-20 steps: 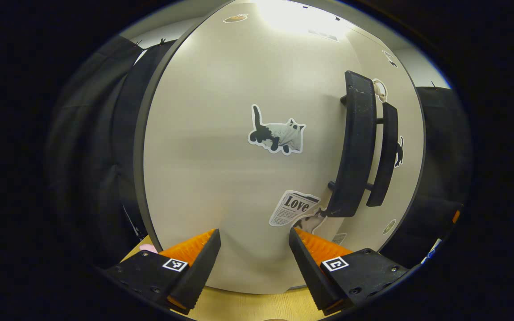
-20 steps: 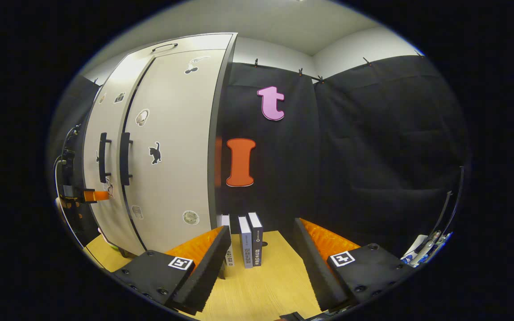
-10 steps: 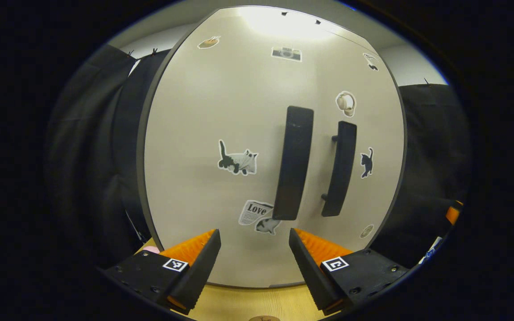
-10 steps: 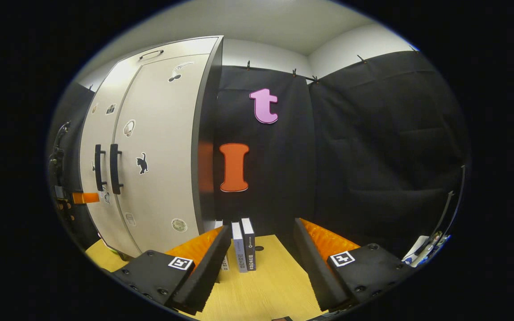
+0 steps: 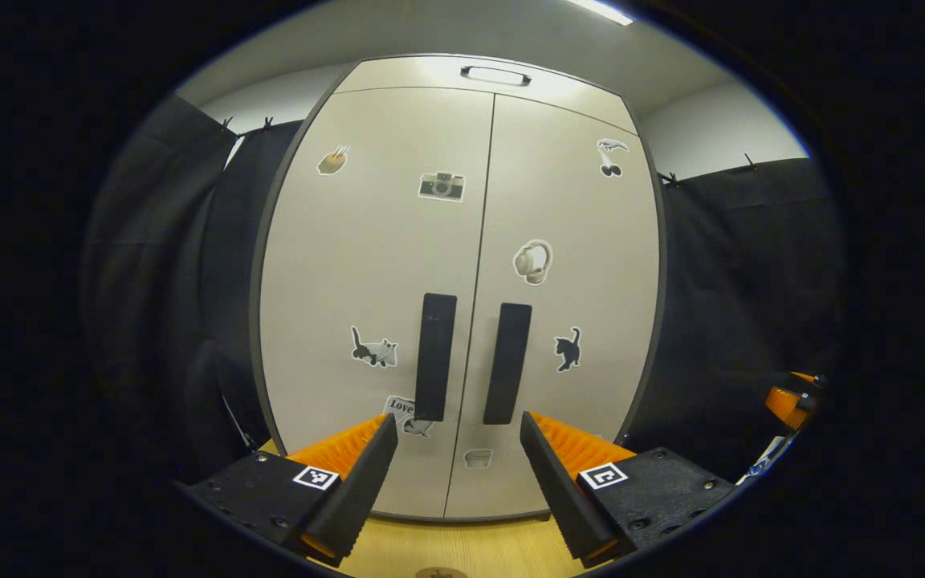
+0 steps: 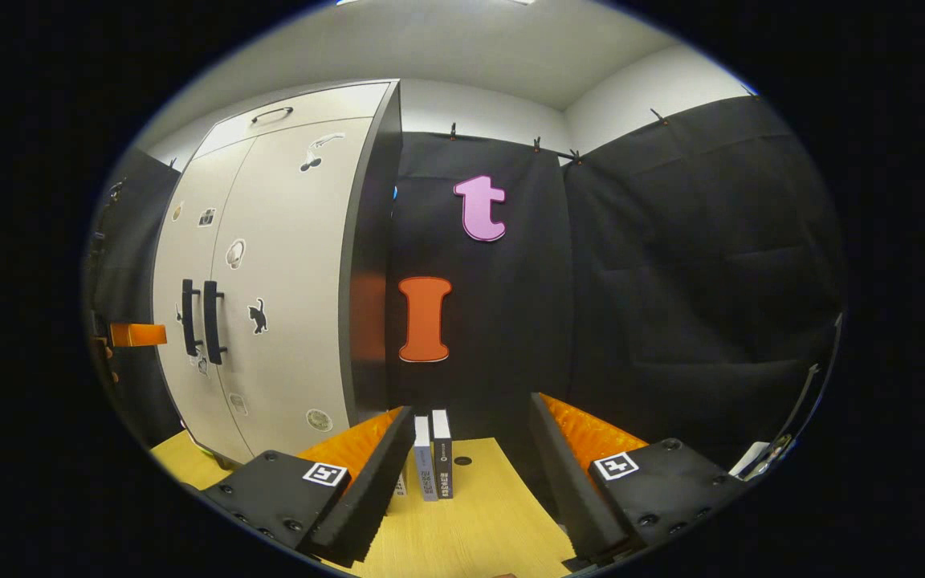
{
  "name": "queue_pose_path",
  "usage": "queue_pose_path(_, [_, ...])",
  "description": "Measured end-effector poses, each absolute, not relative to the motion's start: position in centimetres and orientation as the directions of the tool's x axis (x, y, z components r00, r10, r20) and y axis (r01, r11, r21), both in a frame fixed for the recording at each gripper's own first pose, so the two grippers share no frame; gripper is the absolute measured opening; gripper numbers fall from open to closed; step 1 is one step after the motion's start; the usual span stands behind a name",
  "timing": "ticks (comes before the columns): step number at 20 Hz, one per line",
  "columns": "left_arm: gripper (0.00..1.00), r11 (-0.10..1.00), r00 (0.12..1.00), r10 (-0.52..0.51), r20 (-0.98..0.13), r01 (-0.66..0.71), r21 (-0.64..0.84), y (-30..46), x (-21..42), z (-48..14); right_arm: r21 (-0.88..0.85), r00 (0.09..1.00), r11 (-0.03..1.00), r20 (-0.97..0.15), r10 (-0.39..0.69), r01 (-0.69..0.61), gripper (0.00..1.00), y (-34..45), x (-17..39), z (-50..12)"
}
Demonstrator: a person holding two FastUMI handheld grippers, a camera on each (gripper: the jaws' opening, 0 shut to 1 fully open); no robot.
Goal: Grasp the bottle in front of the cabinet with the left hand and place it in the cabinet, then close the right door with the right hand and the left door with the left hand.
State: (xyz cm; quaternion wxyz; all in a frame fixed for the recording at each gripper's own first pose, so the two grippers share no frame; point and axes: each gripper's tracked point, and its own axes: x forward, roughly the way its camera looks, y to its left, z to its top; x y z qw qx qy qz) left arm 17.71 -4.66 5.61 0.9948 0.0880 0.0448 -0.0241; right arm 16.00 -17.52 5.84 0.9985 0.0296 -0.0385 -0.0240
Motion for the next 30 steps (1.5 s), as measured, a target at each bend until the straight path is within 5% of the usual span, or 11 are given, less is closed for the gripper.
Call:
queue_pose_path(10, [0.95,0.993,0.999,-0.025,-0.037,0.029,0.112,-10.3,13.8,8.5,0.034,0.993,0.999,0.117,-0.009,0.005,0.95,-21.6,13.7,7.9])
queue_pose_path(11, [0.95,0.993,0.999,-0.018,-0.033,0.021,0.113,-10.6,13.4,8.6,0.032,0.993,0.999,0.120,-0.005,0.001,0.89,-21.8,13.6,7.9])
queue_pose_path(15, [0.95,0.995,1.000,0.008,0.000,-0.008,0.104,-11.3,12.0,9.8,0.027,0.991,0.999,0.131,0.016,-0.020,0.95,-22.7,13.3,8.3])
queue_pose_path(18, [0.95,0.994,1.000,0.019,0.020,-0.021,0.108,-11.6,11.4,10.5,0.032,0.990,0.999,0.141,0.026,-0.031,0.89,-23.1,13.2,8.3])
queue_pose_path(19, [0.95,0.993,0.999,0.022,0.025,-0.025,0.114,-11.7,11.3,10.7,0.034,0.989,0.999,0.144,0.028,-0.033,0.95,-23.3,13.1,8.3])
queue_pose_path(30, [0.95,0.989,1.000,0.010,0.023,-0.013,0.148,-13.9,11.8,10.9,0.057,0.989,0.998,0.148,0.015,-0.023,0.96,-24.8,13.8,7.9])
